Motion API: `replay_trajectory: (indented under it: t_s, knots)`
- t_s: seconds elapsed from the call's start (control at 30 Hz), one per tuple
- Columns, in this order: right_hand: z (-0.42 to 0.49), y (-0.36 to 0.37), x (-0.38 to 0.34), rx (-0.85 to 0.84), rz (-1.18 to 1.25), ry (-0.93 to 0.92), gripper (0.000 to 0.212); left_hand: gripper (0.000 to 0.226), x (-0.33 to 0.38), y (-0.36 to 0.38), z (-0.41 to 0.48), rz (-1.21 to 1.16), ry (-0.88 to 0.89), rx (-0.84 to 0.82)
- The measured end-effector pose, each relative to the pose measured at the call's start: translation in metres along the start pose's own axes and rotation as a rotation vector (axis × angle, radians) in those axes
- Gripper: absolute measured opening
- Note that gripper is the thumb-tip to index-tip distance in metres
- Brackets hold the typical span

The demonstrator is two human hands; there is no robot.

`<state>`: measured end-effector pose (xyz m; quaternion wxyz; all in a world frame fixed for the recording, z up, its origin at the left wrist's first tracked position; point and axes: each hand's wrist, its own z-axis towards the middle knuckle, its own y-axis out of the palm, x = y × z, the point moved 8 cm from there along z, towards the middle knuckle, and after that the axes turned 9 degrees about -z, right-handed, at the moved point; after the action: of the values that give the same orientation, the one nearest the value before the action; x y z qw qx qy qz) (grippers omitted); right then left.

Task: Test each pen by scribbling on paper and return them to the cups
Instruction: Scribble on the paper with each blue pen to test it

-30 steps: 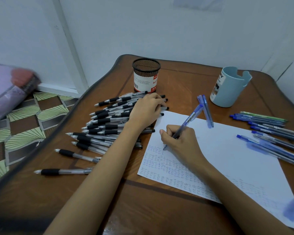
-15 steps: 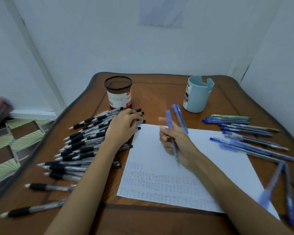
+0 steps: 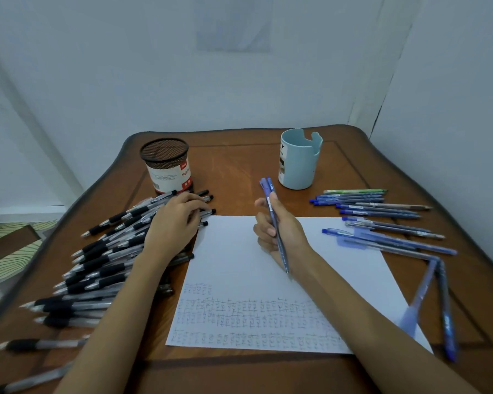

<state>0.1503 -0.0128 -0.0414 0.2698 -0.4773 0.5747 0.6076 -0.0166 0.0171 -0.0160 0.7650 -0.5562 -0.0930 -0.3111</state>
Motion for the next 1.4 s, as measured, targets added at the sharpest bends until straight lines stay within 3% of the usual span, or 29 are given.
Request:
replay_trajectory:
  t_s: [0.13,0.4,0.57,0.73,0.9,1.13,1.23,1.4]
  knots:
    - [0.002,-0.001,0.000,-0.018,-0.009,-0.011,0.055,0.027,0.000,0.000,0.000,-0.005,0.001,0.004]
    - [0.000,-0.010,-0.008,0.036,-0.075,-0.082,0.030,0.026,-0.001,-0.001,-0.001,-0.002,0.008,0.012]
    - [0.002,-0.025,-0.024,0.192,-0.550,-0.109,0.030,0.026,0.000,-0.001,0.000,-0.007,0.002,0.012]
    - [0.029,-0.048,-0.051,0.426,-1.148,-0.063,0.015,0.026,0.001,-0.002,-0.001,-0.024,-0.002,0.011]
    - [0.048,-0.062,-0.057,0.530,-1.355,-0.018,0.034,0.026,0.001,-0.002,-0.001,-0.023,-0.011,0.009]
    - [0.025,-0.069,-0.063,0.499,-1.443,-0.029,0.037,0.027,-0.001,-0.002,-0.001,-0.027,-0.005,0.018]
    - [-0.008,-0.081,-0.076,0.432,-1.594,0.057,0.027,0.026,-0.001,-0.002,-0.002,-0.018,-0.005,0.011]
    - [-0.060,-0.114,-0.084,0.341,-1.739,0.265,0.039,0.025,0.000,-0.002,-0.002,-0.002,0.006,0.009]
